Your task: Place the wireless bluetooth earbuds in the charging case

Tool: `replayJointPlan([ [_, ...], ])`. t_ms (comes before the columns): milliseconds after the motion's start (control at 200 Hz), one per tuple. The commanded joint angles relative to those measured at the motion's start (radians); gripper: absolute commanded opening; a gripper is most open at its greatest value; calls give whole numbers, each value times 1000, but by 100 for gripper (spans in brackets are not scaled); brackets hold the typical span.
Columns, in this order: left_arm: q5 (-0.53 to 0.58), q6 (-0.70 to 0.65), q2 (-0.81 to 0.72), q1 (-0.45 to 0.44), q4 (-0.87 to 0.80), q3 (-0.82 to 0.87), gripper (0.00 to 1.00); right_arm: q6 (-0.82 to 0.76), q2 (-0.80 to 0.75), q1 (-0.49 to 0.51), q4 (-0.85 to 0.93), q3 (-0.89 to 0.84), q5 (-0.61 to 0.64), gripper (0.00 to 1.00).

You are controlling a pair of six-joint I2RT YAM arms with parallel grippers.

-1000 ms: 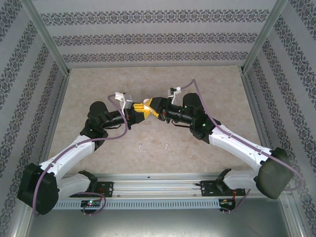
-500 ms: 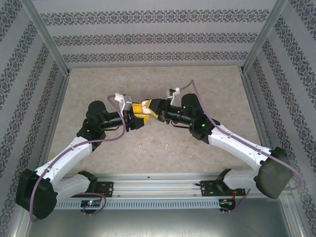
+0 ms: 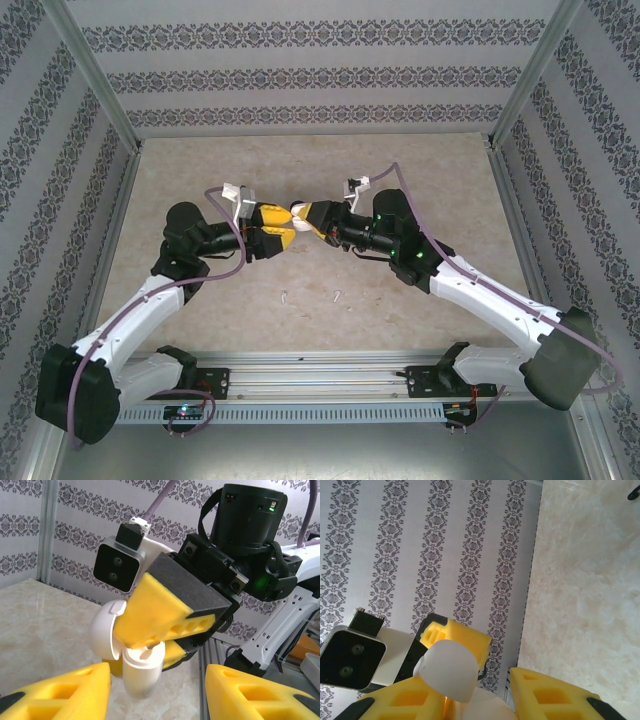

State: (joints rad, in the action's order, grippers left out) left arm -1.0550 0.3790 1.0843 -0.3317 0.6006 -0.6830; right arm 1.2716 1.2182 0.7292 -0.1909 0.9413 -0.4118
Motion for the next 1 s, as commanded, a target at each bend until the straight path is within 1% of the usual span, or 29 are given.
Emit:
replayJointPlan([
  [0,-44,70,31,0,151,4,51,-17,9,5,-41,32,-21,16],
  [150,-58,20,45,-16,129,1,51,-18,18,7,-38,46,-34,16],
  [250,-56,-18,46,-25,94,-8,47,-17,25,7,-41,49,-46,16],
  [395,-53,-38,58,-34,83,-18,45,-10,37,9,-53,47,-55,16],
  [615,-56,-44,85,-47,82,-34,37,0,55,13,-75,52,-71,16],
  [759,-56,-38,94,-51,101,-32,24,-2,61,13,-75,49,-70,16],
  [819,-57,-39,95,-50,102,-29,19,-2,63,13,-76,49,-71,17],
  [874,-56,-40,90,-50,102,-26,16,-6,62,14,-69,49,-71,21],
  [924,-52,-45,85,-51,98,-22,14,-17,60,13,-56,50,-65,28],
  [999,-42,-56,73,-50,79,-16,12,-37,54,13,-24,54,-55,31],
])
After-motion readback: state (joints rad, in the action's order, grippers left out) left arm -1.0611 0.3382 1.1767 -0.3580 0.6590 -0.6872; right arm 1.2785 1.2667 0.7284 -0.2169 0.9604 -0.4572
